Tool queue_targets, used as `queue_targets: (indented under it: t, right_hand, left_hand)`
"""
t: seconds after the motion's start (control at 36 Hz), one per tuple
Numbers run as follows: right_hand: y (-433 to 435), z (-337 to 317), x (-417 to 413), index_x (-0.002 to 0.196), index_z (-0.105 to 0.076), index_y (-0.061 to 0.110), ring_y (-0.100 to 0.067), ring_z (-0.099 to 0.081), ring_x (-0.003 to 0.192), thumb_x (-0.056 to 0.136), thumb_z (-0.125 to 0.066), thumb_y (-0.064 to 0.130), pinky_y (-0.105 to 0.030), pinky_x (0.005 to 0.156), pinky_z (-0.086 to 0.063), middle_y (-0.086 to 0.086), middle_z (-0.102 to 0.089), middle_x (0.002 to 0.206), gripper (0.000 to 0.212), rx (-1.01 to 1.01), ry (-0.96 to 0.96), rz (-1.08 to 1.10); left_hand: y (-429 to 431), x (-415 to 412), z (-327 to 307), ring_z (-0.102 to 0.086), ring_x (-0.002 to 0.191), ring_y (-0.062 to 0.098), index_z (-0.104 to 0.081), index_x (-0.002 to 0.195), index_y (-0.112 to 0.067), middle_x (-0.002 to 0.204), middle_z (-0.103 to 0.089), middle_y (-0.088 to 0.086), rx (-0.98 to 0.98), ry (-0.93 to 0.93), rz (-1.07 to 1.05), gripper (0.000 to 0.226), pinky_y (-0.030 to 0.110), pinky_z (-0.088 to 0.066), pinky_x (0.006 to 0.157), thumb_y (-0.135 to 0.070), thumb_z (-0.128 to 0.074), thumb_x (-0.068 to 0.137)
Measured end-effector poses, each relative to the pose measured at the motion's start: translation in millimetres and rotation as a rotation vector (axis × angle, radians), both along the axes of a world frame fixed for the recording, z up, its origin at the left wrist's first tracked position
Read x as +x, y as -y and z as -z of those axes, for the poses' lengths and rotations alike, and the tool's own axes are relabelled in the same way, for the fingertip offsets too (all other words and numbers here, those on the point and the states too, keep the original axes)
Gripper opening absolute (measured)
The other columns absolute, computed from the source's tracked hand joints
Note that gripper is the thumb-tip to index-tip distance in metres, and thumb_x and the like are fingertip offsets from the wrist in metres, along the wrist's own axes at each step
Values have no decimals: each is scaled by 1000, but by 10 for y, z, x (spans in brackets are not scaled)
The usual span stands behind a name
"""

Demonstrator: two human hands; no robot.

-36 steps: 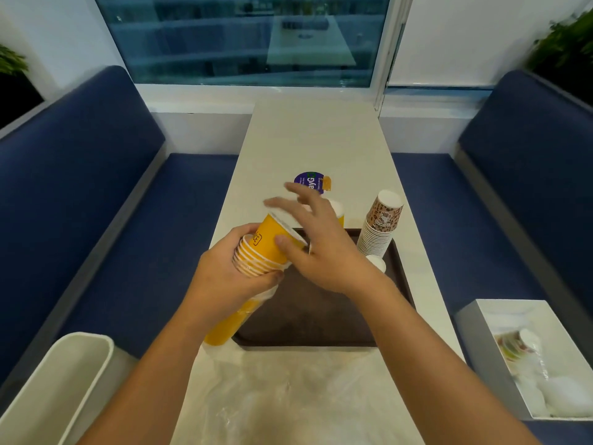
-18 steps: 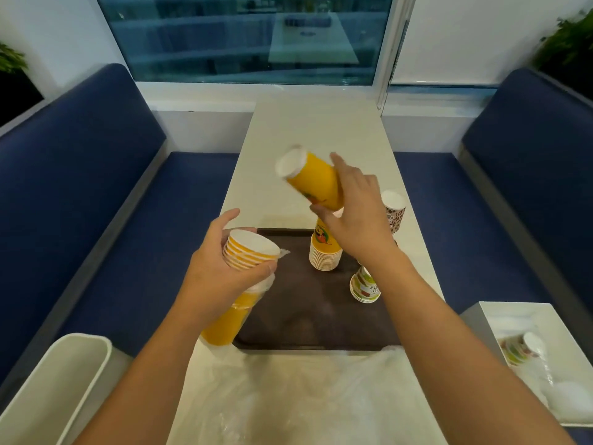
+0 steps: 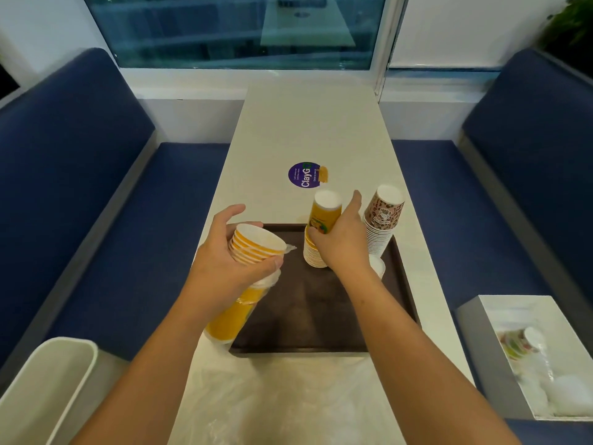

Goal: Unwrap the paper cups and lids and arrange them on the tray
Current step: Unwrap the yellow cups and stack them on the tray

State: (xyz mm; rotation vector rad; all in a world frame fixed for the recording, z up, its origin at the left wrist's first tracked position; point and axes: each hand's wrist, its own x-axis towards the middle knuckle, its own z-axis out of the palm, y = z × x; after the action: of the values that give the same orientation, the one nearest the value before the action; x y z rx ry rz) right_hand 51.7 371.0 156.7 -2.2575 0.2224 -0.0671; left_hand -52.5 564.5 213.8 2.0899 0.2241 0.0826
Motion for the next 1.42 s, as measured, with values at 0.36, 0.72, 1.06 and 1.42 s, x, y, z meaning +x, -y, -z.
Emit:
queue_targets:
  t: [0.36,0.72,1.06,1.42]
  right_hand:
    - [-125,-45,0,155,-17,36,-36,-60,121,95,-71,20,-45,95,-54,-13,-53,133,82,-101,21,-144]
    - [-255,-813,-749,120,-68,20,-8,-53,107,107,-52,37,-23,88,-43,9,-63,113,27,16,220,-710]
    - [-244,-1160,-918,120,-63,18,-8,-58,94,107,-52,28,-26,81,-49,9,-61,104,19,-63,273,-709]
    - [-127,-1188,-768,150,-42,33,-27,-43,129,98,-63,13,-38,102,-51,1,-24,151,60,-417,404,-849]
  left_hand:
    - [-45,-25,3,-57,104,5,-23,135,-55,112,-46,-39,28,0,-6,95,14,-47,76,-38,-93,73]
    - [-140,-171,-107,-69,99,15,-40,129,-38,113,-64,-14,9,1,8,84,25,-60,74,-49,-95,67]
    - [-133,-367,-241,-67,103,16,-50,142,-39,121,-65,-15,71,20,64,79,33,-59,88,-54,-89,74]
    - [-193,-362,-277,-63,104,13,-45,144,-44,129,-60,-17,82,25,76,78,26,-50,83,-51,-86,78]
